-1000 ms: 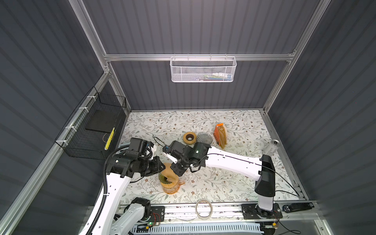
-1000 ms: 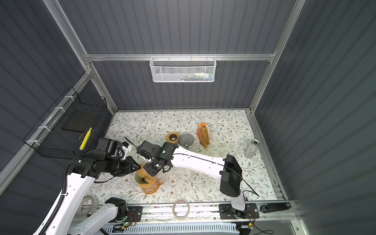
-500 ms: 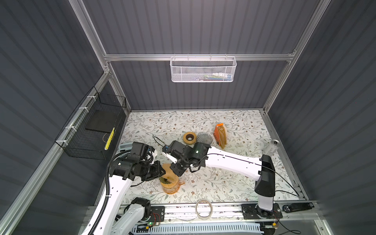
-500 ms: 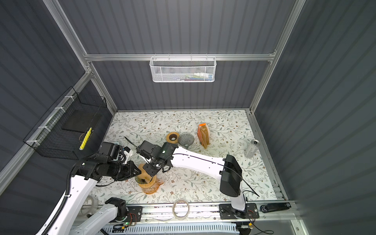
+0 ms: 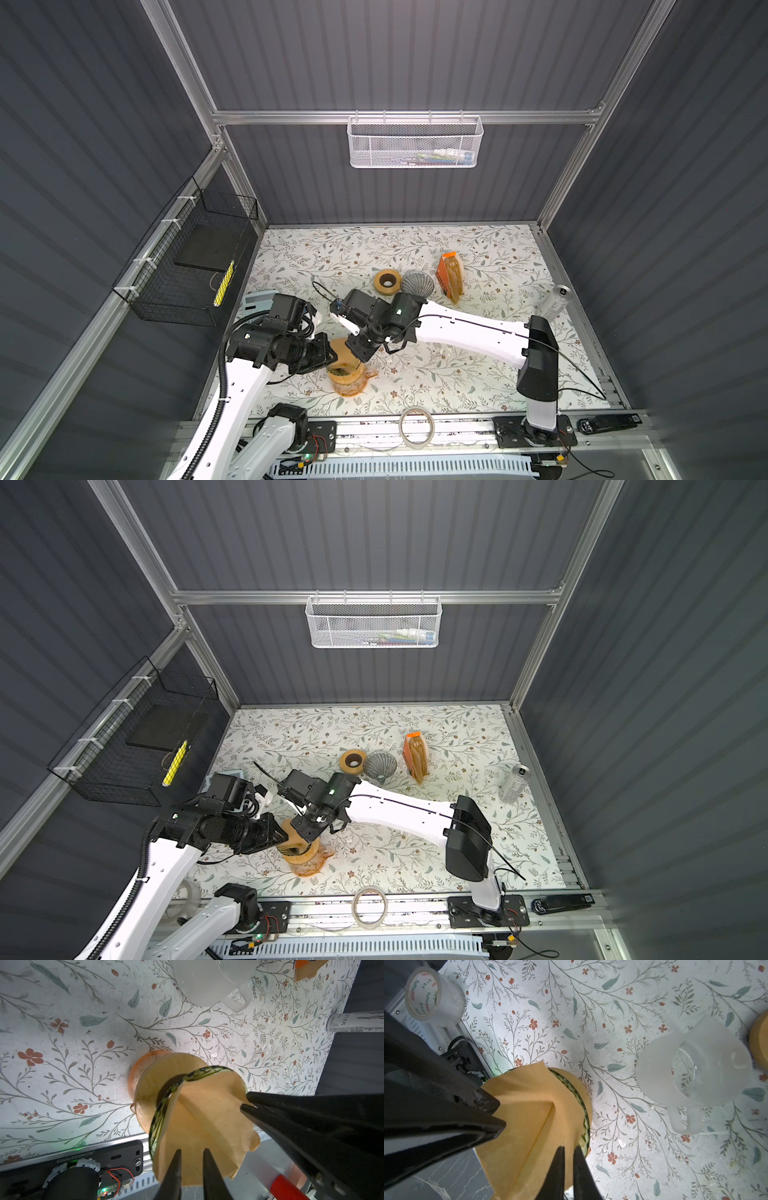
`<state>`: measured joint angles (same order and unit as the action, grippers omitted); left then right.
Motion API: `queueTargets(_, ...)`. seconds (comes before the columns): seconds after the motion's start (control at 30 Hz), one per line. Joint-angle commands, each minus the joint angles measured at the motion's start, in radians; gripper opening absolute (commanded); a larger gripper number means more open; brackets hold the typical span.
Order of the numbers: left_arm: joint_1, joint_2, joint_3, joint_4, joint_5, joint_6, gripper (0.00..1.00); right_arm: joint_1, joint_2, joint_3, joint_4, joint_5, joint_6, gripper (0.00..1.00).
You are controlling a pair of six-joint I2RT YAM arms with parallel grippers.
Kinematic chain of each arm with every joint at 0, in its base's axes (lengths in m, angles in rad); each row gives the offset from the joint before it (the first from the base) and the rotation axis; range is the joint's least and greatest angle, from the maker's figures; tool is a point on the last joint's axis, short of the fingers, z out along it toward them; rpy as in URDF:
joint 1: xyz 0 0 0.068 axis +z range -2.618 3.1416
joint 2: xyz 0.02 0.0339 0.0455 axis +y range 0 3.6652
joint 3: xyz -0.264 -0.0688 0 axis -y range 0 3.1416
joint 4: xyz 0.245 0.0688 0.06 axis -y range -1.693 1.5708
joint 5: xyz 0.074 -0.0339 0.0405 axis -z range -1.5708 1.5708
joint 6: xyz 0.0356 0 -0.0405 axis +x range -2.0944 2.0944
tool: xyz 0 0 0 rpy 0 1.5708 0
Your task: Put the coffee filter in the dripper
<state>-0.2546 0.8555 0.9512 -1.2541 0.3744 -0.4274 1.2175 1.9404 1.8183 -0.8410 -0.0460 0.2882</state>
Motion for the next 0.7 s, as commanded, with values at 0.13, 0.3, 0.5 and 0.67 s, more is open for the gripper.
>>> queueTargets(0.13,0.0,-0.012,-0.019,-0.004,-0.009,0.006,0.21,0.01,0.02,-0.014,-0.001,-0.005,0.006,0.13)
queueTargets(0.3,0.0,-0.007,-0.017,-0.002,-0.013,0.009,0.2,0.011,0.026,-0.013,-0.003,-0.003,0.008,0.13)
queueTargets(0.5,0.0,0.0,0.018,-0.001,-0.017,0.013,0.2,0.013,0.021,-0.009,-0.005,-0.002,0.009,0.13)
queueTargets(0.67,0.0,0.013,0.054,0.001,-0.014,0.019,0.21,0.016,0.001,-0.01,0.003,-0.003,0.013,0.14)
